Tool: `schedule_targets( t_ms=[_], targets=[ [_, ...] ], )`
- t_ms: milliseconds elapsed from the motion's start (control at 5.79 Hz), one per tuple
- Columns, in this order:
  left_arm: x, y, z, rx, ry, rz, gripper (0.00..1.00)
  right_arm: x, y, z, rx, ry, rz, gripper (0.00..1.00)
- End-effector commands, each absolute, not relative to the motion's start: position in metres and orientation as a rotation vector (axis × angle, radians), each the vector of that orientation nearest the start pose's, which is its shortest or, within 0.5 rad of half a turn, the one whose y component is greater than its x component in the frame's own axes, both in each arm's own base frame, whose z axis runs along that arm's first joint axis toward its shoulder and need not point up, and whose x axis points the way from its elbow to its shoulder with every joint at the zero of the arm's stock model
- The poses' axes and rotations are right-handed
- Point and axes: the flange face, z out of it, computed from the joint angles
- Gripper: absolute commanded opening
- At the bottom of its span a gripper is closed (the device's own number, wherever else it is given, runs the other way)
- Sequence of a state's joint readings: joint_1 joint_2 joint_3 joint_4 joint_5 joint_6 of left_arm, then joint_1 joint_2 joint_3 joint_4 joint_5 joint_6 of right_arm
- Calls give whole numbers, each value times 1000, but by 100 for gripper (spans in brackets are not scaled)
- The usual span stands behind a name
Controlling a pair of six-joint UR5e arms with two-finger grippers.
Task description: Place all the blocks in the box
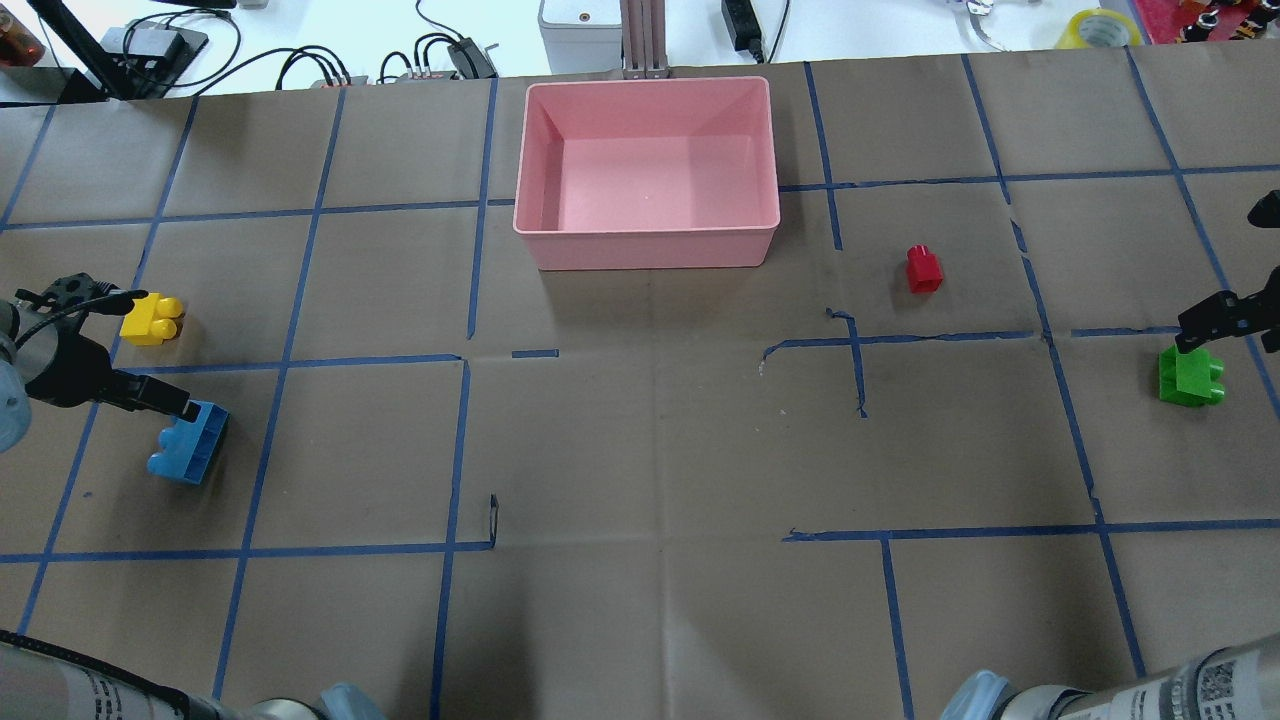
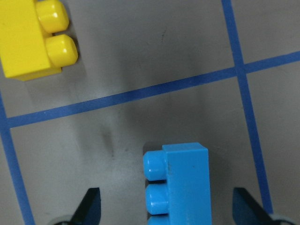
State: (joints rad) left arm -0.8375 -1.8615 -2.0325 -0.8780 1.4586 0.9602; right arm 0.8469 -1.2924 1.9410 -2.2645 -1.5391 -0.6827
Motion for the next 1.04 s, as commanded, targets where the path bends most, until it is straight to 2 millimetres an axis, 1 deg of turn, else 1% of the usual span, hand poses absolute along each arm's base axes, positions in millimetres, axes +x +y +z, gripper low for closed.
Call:
schedule_targets(
  t_ms=[0, 173, 345, 518, 691, 864],
  targets=[
    [219, -458, 180, 376, 3267, -29, 99, -258, -494, 217, 71, 3131, -69, 99],
    [219, -458, 178, 381, 3268, -20, 99, -258, -493, 211, 74, 3124, -56, 99],
    [220, -457, 178, 384, 3265, -18, 96, -258, -494, 208, 71, 3131, -69, 99],
    [220, -458, 179, 386, 3258, -28, 89, -257, -490, 198, 74, 3133, -69, 99],
    [222, -459, 178, 386, 3251, -38, 84, -256, -485, 193, 79, 3132, -49, 99],
    [222, -460, 173, 384, 3252, -37, 84, -264, -479, 190, 108, 3130, -38, 99]
  ],
)
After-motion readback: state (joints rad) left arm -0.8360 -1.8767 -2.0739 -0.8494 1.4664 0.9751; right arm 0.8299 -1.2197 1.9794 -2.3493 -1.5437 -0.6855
